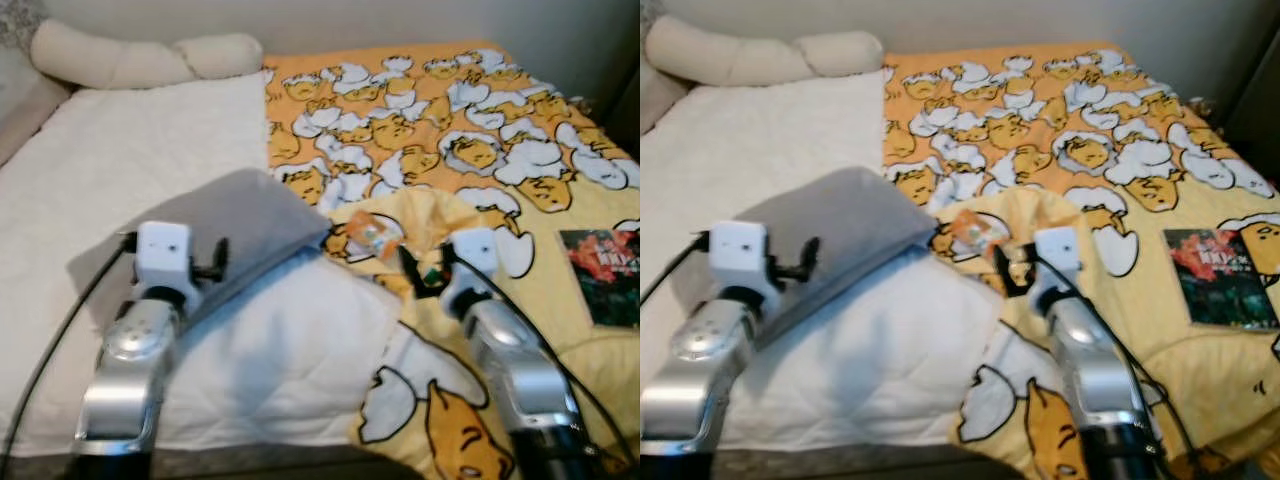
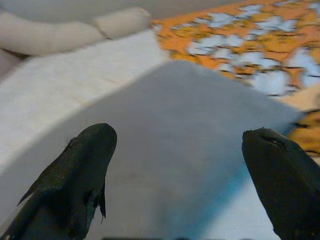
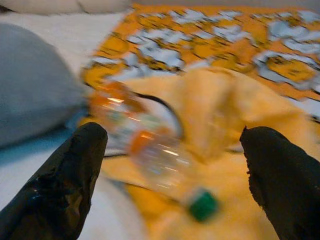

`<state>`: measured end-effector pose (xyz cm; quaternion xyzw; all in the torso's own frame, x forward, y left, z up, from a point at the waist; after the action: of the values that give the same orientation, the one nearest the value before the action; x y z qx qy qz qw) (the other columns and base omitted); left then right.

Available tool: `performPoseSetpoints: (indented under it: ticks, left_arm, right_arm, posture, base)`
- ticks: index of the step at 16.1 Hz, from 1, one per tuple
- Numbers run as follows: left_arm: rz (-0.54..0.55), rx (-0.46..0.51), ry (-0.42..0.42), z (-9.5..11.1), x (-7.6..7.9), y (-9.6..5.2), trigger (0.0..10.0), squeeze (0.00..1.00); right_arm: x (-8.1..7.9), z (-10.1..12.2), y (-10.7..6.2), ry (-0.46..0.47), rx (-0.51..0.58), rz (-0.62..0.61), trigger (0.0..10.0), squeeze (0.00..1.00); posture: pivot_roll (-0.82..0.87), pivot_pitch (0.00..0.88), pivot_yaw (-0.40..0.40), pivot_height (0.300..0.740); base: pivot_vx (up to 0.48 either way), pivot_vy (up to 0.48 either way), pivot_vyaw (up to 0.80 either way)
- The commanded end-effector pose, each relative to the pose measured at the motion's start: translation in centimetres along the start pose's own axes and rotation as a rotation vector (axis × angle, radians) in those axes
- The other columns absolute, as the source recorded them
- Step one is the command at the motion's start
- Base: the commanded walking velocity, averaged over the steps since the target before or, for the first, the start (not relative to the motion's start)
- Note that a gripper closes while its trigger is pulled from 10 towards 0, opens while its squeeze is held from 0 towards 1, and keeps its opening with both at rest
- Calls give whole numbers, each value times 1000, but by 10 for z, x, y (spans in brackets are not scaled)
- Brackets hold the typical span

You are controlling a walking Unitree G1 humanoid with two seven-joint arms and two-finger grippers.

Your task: Clean up the room

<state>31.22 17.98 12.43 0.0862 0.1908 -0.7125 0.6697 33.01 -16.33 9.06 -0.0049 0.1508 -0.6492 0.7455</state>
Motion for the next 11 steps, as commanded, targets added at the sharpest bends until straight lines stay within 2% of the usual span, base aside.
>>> performPoseSetpoints:
  ticks: [1,4,6,8,9,10,11]
  left_arm:
    - [27,2,20,1,-10,-1,10000,0]
    - [16,9,26,2,-8,-2,10000,0]
    - [-32,20,27,5,-3,-4,10000,0]
    - [-161,41,94,9,13,-13,10000,0]
    - [-238,53,105,12,22,-19,10000,0]
    - [-269,56,99,12,26,-21,10000,0]
    - [-300,50,93,11,29,-23,10000,0]
  right_arm:
    - [-4,4,2,4,11,8,10000,0]
    - [-3,4,1,35,10,9,10000,0]
    - [0,5,-1,27,1,5,10000,0]
    - [7,2,-3,-36,-53,1,10000,0]
    - [11,2,0,-36,-100,1,10000,0]
    - [12,2,3,-63,-115,9,10000,616]
    - [14,3,9,-80,-127,4,10000,1000]
  posture:
    - [-64,0,54,740]
    - [-60,0,52,740]
    - [-64,0,55,740]
    - [-71,0,64,740]
    - [-66,0,62,740]
    - [-60,0,61,740]
    - [-57,0,63,740]
  base:
    - [296,0,406]
    - [285,0,677]
    - [0,0,0]
    - [0,0,0]
    - [0,0,0]
    - [0,0,0]
    - [0,0,0]
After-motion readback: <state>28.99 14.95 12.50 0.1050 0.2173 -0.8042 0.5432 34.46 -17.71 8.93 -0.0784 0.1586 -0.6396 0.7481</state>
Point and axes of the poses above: a point about 5 cm out from each wrist's last joint towards the gripper, its own y axis pointing out of the wrist towards the gripper, its own z axis along the axis of the wrist's last joint, x = y × z, the point moved 4 cm from there along y, pointing out of the wrist towards the gripper, and after that the axes turned 15 degrees about y, right-handed, at the moved point
